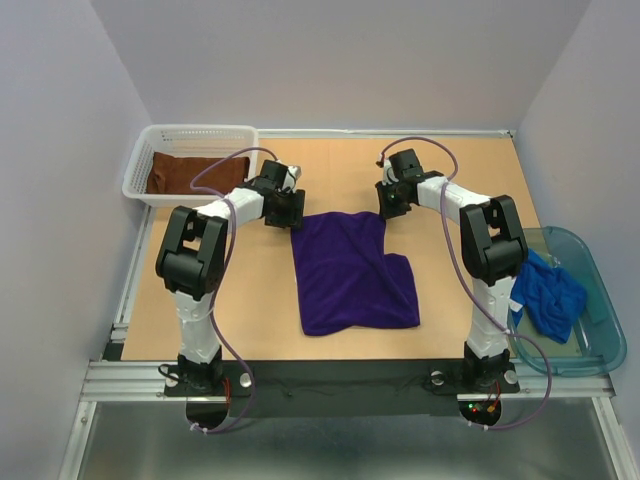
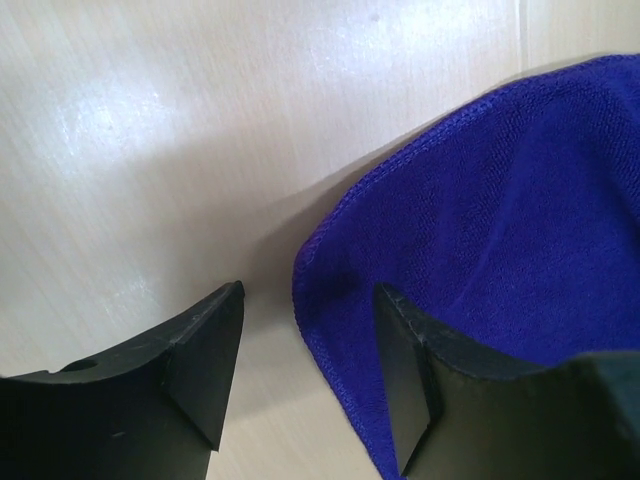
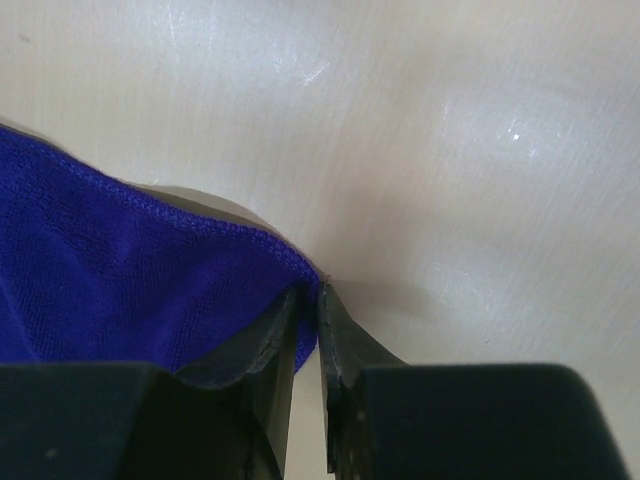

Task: Fold and stack the towels
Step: Flatten out the crumpled towel

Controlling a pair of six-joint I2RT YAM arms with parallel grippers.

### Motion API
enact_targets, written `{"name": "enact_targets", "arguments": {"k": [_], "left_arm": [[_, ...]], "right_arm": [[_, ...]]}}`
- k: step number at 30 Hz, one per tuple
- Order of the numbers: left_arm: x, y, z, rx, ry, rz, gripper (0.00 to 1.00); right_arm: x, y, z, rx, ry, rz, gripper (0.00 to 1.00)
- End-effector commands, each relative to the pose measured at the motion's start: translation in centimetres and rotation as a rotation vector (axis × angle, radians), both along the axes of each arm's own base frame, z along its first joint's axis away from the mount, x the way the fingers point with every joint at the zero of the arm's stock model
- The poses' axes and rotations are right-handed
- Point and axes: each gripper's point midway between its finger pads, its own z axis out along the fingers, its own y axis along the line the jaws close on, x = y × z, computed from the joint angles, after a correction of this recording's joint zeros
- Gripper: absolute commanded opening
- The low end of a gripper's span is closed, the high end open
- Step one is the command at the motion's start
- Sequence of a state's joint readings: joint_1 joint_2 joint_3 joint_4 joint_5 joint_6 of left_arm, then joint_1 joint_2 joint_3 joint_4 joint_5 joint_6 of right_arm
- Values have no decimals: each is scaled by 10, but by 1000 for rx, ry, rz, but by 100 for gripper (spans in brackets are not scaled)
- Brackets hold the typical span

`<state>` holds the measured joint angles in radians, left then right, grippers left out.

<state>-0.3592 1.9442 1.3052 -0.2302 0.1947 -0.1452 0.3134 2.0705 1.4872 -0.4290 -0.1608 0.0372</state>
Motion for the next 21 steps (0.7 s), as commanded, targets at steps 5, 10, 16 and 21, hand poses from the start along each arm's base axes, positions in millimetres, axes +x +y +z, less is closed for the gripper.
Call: {"name": "enact_targets", "arguments": {"k": [5, 10, 16, 21], "left_arm": [[14, -9, 13, -6, -37, -27, 60], [18, -10, 13, -4, -39, -35, 50], [21, -7, 8, 19, -31, -34, 40], [25, -10, 6, 14, -32, -43, 38]], "right_arm": [[-12, -2, -22, -13, 52, 21, 15], [-14, -4, -25, -21, 58, 18, 12], [-12, -6, -26, -32, 53, 15, 6], [-12, -6, -27, -40, 53, 17, 2]]}}
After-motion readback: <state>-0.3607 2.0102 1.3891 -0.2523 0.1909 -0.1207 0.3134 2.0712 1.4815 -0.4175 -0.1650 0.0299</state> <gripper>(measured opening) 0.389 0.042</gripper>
